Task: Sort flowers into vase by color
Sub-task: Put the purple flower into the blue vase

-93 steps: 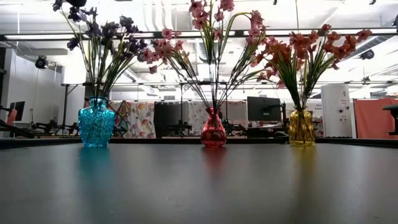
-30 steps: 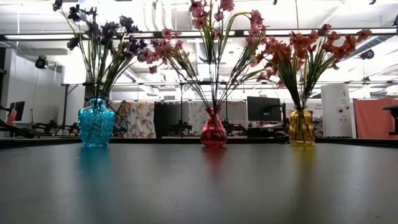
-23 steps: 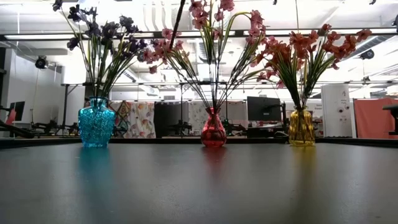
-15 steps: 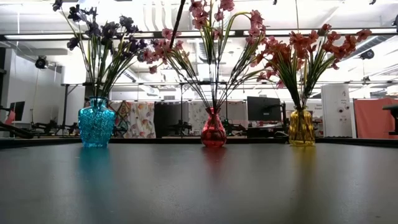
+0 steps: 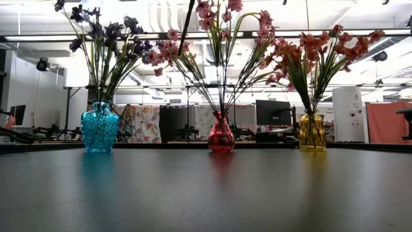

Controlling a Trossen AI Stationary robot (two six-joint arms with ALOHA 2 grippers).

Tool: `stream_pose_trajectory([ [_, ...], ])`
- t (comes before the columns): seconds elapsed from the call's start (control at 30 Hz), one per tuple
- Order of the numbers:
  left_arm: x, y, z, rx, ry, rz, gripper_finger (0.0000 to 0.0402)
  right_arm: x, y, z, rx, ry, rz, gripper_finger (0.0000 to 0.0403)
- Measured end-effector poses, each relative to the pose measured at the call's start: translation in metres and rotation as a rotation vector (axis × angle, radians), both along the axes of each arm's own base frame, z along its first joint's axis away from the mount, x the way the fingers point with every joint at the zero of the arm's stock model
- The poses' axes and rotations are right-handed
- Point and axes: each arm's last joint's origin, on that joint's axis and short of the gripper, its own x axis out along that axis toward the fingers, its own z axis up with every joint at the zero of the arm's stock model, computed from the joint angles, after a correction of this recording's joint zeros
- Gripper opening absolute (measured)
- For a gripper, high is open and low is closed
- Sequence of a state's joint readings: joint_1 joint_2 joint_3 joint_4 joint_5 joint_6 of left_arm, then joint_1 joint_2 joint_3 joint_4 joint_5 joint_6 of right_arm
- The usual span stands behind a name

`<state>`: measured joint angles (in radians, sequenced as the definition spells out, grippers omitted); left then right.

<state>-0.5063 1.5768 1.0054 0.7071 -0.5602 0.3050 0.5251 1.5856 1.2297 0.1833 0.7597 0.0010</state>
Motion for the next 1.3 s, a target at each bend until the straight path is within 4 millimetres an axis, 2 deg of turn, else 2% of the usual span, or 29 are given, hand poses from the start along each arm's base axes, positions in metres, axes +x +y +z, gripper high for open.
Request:
stream_pose_trajectory([
  [0.3, 0.007, 0.011, 0.003, -0.048, 0.005, 0.007, 0.0119, 0.0, 0.0, 0.0, 0.0, 0.0, 0.0, 0.0018],
  [0.6, 0.007, 0.011, 0.002, -0.041, 0.011, 0.009, 0.0038, 0.0, 0.0, 0.0, 0.007, -0.001, -0.004, 0.0019],
  [0.73, 0.007, 0.011, 0.002, -0.041, 0.011, 0.01, 0.001, 0.0, 0.0, 0.0, 0.007, -0.001, -0.003, 0.0039],
  [1.03, 0.007, 0.012, 0.002, -0.04, 0.015, 0.015, 0.001, 0.0, 0.0, 0.0, 0.024, -0.006, -0.005, 0.0135],
  [1.3, 0.007, 0.011, -0.003, -0.039, 0.052, 0.016, 0.0011, -0.001, 0.001, 0.0, 0.04, -0.01, -0.005, 0.0192],
])
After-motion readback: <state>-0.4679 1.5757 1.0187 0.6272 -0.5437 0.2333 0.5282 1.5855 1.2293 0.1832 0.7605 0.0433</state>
